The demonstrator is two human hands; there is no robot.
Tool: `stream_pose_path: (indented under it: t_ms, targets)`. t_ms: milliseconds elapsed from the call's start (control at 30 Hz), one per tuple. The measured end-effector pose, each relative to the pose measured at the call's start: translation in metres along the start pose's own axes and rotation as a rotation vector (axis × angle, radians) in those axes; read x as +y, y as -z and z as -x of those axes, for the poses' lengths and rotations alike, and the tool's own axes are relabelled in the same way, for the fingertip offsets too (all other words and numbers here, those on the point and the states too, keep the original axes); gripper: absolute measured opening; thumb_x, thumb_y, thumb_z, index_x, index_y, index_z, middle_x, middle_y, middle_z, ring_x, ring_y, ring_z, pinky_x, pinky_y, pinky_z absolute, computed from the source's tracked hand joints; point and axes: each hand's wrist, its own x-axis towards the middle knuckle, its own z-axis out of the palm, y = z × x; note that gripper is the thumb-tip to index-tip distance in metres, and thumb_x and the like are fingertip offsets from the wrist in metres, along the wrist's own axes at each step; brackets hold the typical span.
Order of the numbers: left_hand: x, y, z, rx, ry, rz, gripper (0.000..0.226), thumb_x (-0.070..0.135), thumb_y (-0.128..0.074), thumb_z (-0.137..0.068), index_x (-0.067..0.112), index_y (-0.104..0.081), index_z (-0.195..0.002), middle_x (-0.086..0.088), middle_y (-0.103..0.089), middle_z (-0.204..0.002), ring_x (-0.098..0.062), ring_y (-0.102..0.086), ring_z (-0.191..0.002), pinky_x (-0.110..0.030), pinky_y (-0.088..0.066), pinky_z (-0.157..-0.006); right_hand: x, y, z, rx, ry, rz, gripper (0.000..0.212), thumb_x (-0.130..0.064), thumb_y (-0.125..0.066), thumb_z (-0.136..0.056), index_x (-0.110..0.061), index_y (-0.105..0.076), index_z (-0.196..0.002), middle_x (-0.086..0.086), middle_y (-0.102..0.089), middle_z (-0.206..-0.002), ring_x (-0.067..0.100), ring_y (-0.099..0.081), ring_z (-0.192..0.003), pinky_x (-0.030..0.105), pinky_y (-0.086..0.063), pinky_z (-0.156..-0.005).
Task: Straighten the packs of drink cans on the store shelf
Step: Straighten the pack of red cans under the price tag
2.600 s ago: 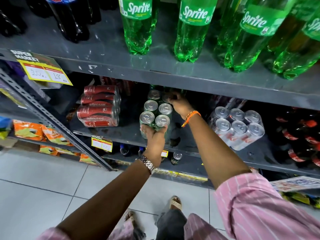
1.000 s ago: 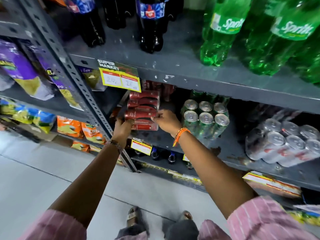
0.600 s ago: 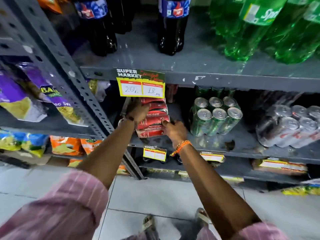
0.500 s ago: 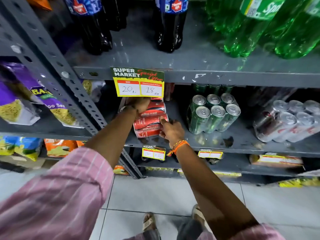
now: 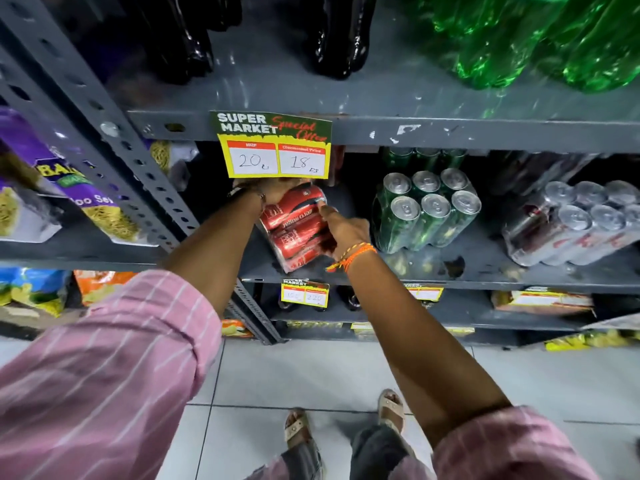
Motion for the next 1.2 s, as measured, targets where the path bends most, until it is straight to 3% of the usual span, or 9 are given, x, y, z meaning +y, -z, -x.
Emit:
stream_pose_path:
  t_ms: [67, 133, 367, 500, 633, 833, 933, 1100, 1200]
  targets:
    - [0.0, 0.003, 0.008, -0.014, 0.001, 0.081, 0.055, 0.038, -0.052, -0.1, 0.004, -0.052, -0.144, -0.018, -0.05, -0.153, -0.035, -0.049, -0.14, -0.015, -0.041, -0.078, -0.007, 0.003, -0.006, 0.06, 0.134, 0.124, 0.062, -0.05, -0.091, -0.05, -0.013, -0.062, -0.09, 0.014, -0.074, -0.107, 0.031, -0.074, -0.088, 0.052, -0.064, -0.074]
    - [-0.006, 0.011, 0.012, 0.101, -0.069, 0.117, 0.054, 0.038, -0.054, -0.099, 0.01, -0.053, -0.145, -0.011, -0.049, -0.155, -0.029, -0.047, -0.142, -0.003, -0.034, -0.082, -0.018, 0.003, -0.006, 0.097, 0.266, 0.228, 0.058, -0.055, -0.089, -0.043, -0.021, -0.054, -0.074, 0.006, -0.073, -0.097, 0.029, -0.074, -0.09, 0.049, -0.063, -0.081]
    - [-0.038, 0.016, 0.037, 0.257, -0.117, 0.352, 0.056, 0.043, -0.071, -0.087, 0.015, -0.06, -0.134, -0.005, -0.065, -0.138, -0.023, -0.063, -0.123, -0.039, -0.05, -0.105, -0.038, 0.011, 0.005, 0.101, 0.587, 0.58, 0.048, -0.041, -0.079, -0.055, -0.018, -0.075, -0.097, 0.003, -0.078, -0.098, 0.016, -0.07, -0.081, 0.017, -0.05, -0.067]
    - [-0.065, -0.006, 0.062, 0.269, -0.033, 0.408, 0.073, 0.048, -0.066, -0.089, 0.021, -0.038, -0.151, 0.016, -0.047, -0.13, -0.01, -0.053, -0.113, -0.029, -0.043, -0.091, -0.029, 0.025, 0.009, -0.037, 0.795, 0.656, 0.057, -0.028, -0.078, -0.058, -0.025, -0.067, -0.114, 0.0, -0.077, -0.101, 0.016, -0.071, -0.094, 0.017, -0.056, -0.08]
    - [-0.09, -0.029, 0.071, 0.246, -0.051, 0.489, 0.074, 0.034, -0.072, -0.087, 0.015, -0.037, -0.15, -0.006, -0.059, -0.146, -0.027, -0.058, -0.132, -0.048, -0.045, -0.112, -0.013, 0.035, 0.006, -0.094, 0.88, 0.694, 0.068, -0.023, -0.077, -0.056, -0.03, -0.06, -0.122, -0.01, -0.069, -0.089, 0.01, -0.069, -0.086, -0.006, -0.043, -0.064]
    - [-0.102, -0.038, 0.078, 0.281, -0.075, 0.486, 0.079, 0.042, -0.07, -0.075, 0.014, -0.044, -0.144, -0.008, -0.065, -0.137, -0.028, -0.063, -0.126, -0.05, -0.05, -0.108, -0.001, 0.043, 0.002, -0.149, 0.881, 0.737, 0.08, -0.027, -0.083, -0.059, -0.025, -0.045, -0.129, 0.0, -0.071, -0.109, 0.016, -0.069, -0.098, 0.02, -0.053, -0.082]
    - [-0.096, -0.037, 0.08, 0.265, -0.042, 0.514, 0.058, 0.022, -0.071, -0.086, 0.009, -0.051, -0.139, -0.012, -0.066, -0.135, -0.031, -0.063, -0.124, -0.052, -0.049, -0.108, -0.01, 0.042, 0.002, -0.142, 0.8, 0.785, 0.086, -0.044, -0.086, -0.056, -0.022, -0.044, -0.128, 0.005, -0.066, -0.118, 0.02, -0.062, -0.107, 0.028, -0.051, -0.091]
    - [-0.074, -0.051, 0.113, 0.375, 0.133, 0.934, 0.045, 0.015, -0.066, -0.089, 0.014, -0.05, -0.13, -0.007, -0.061, -0.137, -0.027, -0.059, -0.125, -0.043, -0.044, -0.109, -0.049, 0.031, -0.005, -0.066, 0.669, 0.738, 0.069, -0.05, -0.065, -0.086, -0.009, -0.048, -0.138, 0.019, -0.054, -0.138, 0.035, -0.051, -0.129, 0.039, -0.04, -0.109]
    - [-0.051, -0.065, 0.13, 0.199, 0.15, 1.14, 0.06, 0.029, -0.065, -0.09, 0.014, -0.043, -0.144, -0.009, -0.054, -0.148, -0.03, -0.054, -0.135, -0.054, -0.039, -0.116, -0.063, 0.019, -0.009, -0.166, 0.645, 0.726, 0.053, -0.04, -0.054, -0.097, -0.015, -0.048, -0.143, 0.016, -0.053, -0.146, 0.034, -0.052, -0.133, 0.044, -0.04, -0.114]
